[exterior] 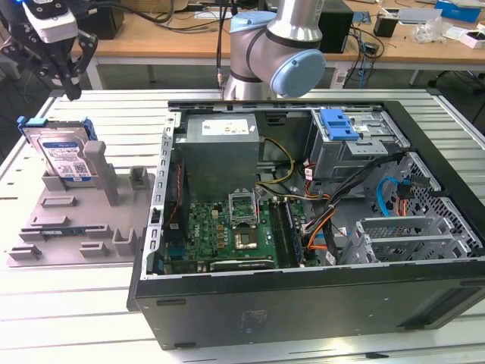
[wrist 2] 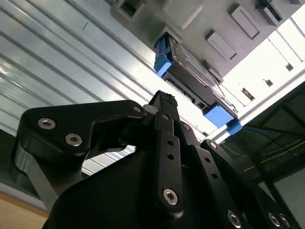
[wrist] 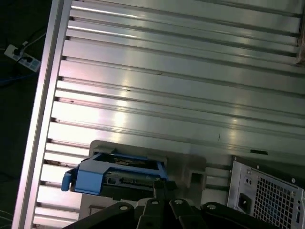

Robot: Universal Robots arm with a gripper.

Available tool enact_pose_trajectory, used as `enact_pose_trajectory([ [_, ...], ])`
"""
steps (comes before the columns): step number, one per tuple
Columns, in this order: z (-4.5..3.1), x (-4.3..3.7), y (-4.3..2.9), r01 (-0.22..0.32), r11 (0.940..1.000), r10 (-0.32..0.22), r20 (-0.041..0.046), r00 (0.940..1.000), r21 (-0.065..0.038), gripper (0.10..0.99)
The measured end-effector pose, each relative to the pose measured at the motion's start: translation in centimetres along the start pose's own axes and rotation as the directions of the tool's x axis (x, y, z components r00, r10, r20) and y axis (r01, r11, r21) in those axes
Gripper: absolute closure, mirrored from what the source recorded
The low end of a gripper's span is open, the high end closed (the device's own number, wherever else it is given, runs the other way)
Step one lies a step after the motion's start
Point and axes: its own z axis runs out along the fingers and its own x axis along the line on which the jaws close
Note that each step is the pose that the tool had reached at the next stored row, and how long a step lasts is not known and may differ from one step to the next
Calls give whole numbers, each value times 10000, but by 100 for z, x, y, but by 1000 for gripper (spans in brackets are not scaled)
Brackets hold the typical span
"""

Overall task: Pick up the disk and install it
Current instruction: 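Pick up the disk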

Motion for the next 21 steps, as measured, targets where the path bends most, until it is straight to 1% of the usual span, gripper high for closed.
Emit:
enact_pose_trajectory([
  [1, 2, 0, 0, 391, 9992, -391, -18, 9992, -7, 980],
  [3, 4, 0, 0, 750, 9972, -750, -35, 9972, -14, 980],
  [5, 6, 0, 0, 1123, 9937, -1123, -54, 9937, -23, 980],
  [8, 8, 0, 0, 1667, 9860, -1667, -85, 9860, -37, 980],
  [10, 9, 0, 0, 2021, 9794, -2021, -104, 9793, -48, 973],
  [11, 10, 0, 0, 2201, 9755, -2202, -113, 9754, -53, 918],
  [13, 12, 0, -1, 2550, 9669, -2550, -132, 9668, -64, 792],
  [14, 14, 0, -1, 2927, 9562, -2927, -152, 9561, -78, 729],
  [15, 15, 0, -1, 3128, 9498, -3129, -163, 9496, -85, 671],
  [16, 15, 0, -1, 3309, 9436, -3310, -172, 9435, -92, 671],
  [17, 17, 0, -1, 3514, 9362, -3516, -182, 9360, -100, 671],
  [18, 17, 0, 0, 3672, 9301, -3674, -191, 9299, -107, 604],
  [19, 17, -1, 6, 3836, 9234, -3838, -200, 9232, -113, 604],
  [21, 19, -1, 23, 4025, 9153, -4027, -207, 9151, -117, 604],
])
